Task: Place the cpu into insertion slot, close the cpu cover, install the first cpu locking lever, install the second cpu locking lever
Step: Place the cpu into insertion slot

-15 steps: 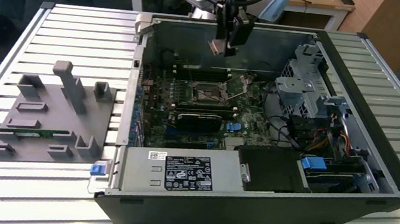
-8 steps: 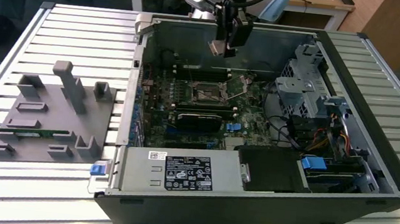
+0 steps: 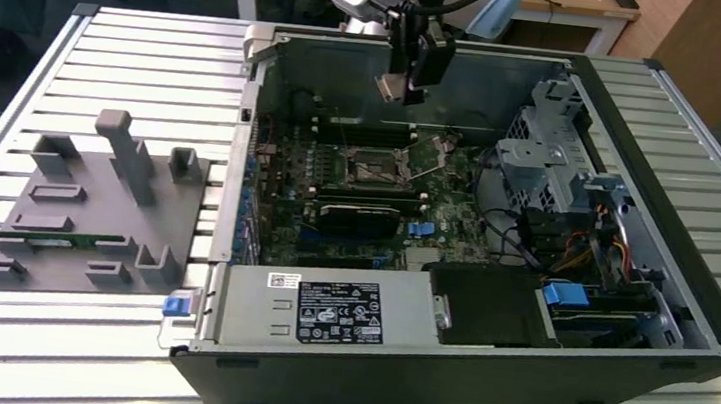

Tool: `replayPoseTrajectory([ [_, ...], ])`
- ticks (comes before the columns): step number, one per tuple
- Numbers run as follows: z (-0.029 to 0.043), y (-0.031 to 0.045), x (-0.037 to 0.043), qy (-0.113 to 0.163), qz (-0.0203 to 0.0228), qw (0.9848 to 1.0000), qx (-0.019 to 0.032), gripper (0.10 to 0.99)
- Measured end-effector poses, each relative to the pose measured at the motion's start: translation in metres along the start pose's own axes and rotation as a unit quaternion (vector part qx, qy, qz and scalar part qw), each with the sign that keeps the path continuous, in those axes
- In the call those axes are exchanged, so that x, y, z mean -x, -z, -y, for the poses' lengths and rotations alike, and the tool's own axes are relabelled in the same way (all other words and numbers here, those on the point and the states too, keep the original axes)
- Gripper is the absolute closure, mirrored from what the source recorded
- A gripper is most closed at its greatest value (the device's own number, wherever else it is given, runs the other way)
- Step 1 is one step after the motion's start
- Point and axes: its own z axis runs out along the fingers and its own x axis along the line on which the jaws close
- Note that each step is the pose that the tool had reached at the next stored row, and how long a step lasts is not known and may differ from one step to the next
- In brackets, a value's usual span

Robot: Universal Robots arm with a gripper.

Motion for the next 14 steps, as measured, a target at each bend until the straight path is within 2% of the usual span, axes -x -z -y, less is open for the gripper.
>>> replayPoseTrajectory([
  [14, 0.0002, -0.0026, 0.0, -0.001, 0.0013, 1.0, -0.0002, 0.549],
])
